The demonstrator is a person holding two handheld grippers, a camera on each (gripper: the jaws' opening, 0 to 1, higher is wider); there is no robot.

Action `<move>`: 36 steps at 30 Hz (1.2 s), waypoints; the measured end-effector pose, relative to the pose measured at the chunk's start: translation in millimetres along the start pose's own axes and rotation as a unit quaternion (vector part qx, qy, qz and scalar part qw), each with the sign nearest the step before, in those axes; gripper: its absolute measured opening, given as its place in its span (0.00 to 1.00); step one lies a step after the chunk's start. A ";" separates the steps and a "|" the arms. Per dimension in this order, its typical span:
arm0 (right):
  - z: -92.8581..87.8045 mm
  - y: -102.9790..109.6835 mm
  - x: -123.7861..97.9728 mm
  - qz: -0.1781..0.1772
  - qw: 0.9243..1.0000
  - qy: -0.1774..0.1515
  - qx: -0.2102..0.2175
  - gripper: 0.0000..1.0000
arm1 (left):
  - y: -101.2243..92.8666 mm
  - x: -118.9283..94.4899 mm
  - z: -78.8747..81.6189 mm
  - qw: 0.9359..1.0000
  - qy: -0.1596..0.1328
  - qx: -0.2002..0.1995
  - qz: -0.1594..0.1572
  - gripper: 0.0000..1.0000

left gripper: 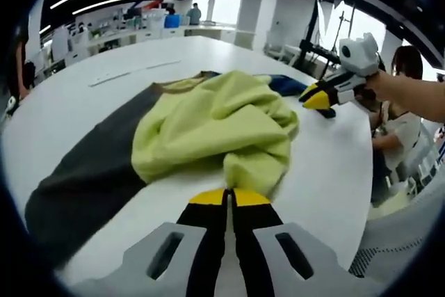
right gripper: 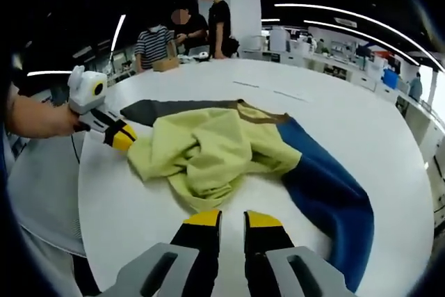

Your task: Fold the garment on the visible template until the final outline fits inside the template.

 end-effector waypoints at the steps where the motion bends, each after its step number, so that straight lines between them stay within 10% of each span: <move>1: 1.8 0.1 1.6 0.001 1.000 -0.002 0.002 0.06 | 0.1 0.0 0.0 1.000 0.000 0.000 0.000 0.00; 36: -0.8 -1.9 32.6 0.025 0.999 0.021 0.033 0.00 | 4.7 0.3 2.7 1.000 -0.011 -0.026 0.004 0.00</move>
Point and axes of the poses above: the point that each gripper's makers call its tool centre point, and the gripper's own axes: x roughly forward along the fingers, y roughly to its left, z roughly out of its top, the point moved 5 cm from there along -x, roughly backward along the fingers, and after that the axes turned 2 degrees about y, right-handed, at the moved point
